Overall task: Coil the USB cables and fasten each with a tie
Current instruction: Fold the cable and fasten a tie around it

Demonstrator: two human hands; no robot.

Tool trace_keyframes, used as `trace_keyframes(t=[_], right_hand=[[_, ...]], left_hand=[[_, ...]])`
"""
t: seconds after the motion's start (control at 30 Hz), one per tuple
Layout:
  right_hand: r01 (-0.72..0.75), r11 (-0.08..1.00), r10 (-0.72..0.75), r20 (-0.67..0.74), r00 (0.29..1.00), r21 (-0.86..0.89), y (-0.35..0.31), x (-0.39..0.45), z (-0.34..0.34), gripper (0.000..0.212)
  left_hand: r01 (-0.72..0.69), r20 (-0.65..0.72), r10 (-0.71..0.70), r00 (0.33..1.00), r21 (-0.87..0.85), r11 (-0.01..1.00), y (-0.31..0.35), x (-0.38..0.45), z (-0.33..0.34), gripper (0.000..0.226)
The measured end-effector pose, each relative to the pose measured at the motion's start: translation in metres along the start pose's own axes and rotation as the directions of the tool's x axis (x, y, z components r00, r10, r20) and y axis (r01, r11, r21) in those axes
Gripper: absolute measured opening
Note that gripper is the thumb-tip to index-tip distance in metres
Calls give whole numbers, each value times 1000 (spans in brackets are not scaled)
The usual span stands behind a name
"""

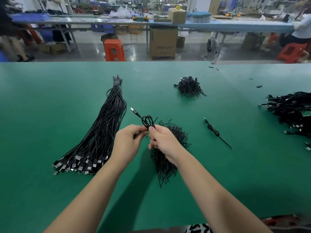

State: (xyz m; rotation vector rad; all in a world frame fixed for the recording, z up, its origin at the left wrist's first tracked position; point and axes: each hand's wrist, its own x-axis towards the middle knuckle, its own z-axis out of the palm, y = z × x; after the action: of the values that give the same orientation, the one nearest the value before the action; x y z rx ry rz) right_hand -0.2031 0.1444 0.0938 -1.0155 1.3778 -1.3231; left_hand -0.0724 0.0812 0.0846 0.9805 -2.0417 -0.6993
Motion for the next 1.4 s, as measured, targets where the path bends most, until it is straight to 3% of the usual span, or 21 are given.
trace_keyframes(t=[0.07, 0.13, 0.23, 0.37, 0.47, 0.53, 0.63, 0.77, 0.83, 0.9, 0.97, 1.03, 1.2, 1.4], right_hand=[[-10, 1000, 9, -7, 1000, -1, 1, 0, -2, 29], [-27, 1000, 27, -24, 999, 10, 3, 2, -3, 31], [-71, 994, 73, -20, 997, 84, 1, 5, -5, 31], [-116, 981, 109, 49, 993, 155, -1, 6, -11, 25], [-166, 967, 136, 157, 978, 195, 1, 4, -16, 21], [-191, 965, 149, 226, 963, 180, 2, 4, -19, 26], [-190, 975, 154, 264, 952, 119, 1, 3, -20, 24], [-141, 988, 121, 245, 962, 67, 5, 2, -15, 25], [-128, 991, 115, 239, 964, 41, 6, 0, -12, 24], [-48, 988, 74, 180, 981, -147, 3, -2, -9, 26], [136, 867, -95, 109, 990, -479, 4, -4, -8, 34], [234, 701, -211, 117, 970, -674, 5, -6, -7, 34], [352, 418, -378, 192, 906, -837, 7, -8, -5, 23], [425, 215, -483, 282, 829, -879, 13, -9, -1, 26]], left_hand=[[-41, 6, 41, 999, 23, 999, -1, 0, 0, 14], [-156, -5, 160, 987, 177, 972, 0, -1, 0, 13], [-389, -41, 456, 889, 458, 799, 2, -4, 1, 8], [-488, -107, 599, 794, 475, 732, 4, 0, -4, 9], [-612, 29, 676, 736, 455, 647, 4, 5, -11, 15], [-650, 103, 666, 739, 372, 663, 8, 10, -17, 18], [-565, 113, 559, 822, 292, 772, 10, 14, -22, 15], [-307, 124, 298, 946, 58, 950, 11, 12, -25, 7], [-173, 115, 182, 976, -85, 981, 12, 11, -25, 15], [-81, 111, 98, 989, -155, 985, 12, 12, -25, 21], [2, 121, 22, 992, -200, 980, 11, 11, -23, 21], [100, 152, -62, 986, -257, 961, 10, 12, -23, 20], [339, 255, -254, 933, -382, 860, 9, 13, -24, 13], [422, 312, -327, 892, -314, 851, 6, 13, -23, 15]])
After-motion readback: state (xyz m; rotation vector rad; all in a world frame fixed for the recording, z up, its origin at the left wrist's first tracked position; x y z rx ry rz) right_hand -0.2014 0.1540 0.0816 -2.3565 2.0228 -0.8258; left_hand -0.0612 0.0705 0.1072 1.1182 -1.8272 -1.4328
